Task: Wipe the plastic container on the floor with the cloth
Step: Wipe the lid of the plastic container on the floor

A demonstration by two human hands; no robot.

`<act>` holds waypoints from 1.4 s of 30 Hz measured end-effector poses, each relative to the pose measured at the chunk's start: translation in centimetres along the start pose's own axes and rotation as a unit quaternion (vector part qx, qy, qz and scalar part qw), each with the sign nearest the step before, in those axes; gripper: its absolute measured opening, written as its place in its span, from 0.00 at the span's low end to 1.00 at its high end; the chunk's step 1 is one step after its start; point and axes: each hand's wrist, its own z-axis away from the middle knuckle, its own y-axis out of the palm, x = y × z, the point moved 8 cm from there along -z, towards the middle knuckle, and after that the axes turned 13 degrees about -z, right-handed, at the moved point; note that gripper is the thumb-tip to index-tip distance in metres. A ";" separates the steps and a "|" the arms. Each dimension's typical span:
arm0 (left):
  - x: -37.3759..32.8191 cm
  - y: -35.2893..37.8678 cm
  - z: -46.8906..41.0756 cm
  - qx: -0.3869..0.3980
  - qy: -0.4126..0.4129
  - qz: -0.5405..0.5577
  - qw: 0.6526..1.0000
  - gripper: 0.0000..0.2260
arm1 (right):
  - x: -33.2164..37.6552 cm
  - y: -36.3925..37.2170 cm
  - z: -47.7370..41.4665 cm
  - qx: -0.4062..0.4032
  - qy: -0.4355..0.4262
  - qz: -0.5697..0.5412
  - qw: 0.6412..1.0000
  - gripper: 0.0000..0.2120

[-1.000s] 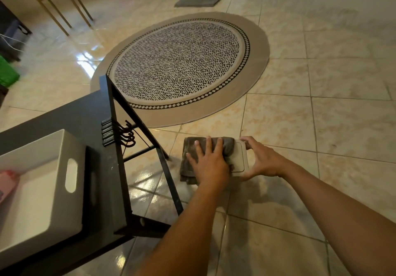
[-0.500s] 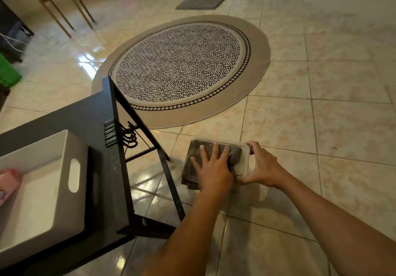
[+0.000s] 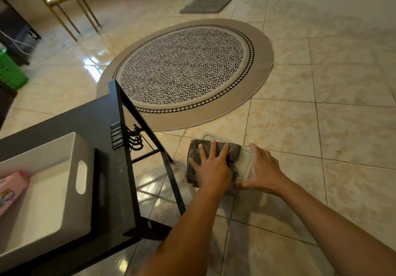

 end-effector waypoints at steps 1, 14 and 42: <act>-0.1 0.0 0.0 0.001 -0.001 -0.002 1.000 0.33 | 0.3 -0.2 -0.1 0.014 -0.005 0.013 1.000 0.65; 0.0 0.0 -0.9 0.008 -0.062 0.044 0.997 0.26 | 1.4 0.0 1.2 0.067 0.081 0.012 0.994 0.48; 4.3 1.4 0.2 -0.038 -0.148 0.209 0.966 0.30 | 2.7 2.0 -2.9 0.332 0.028 -0.168 0.928 0.58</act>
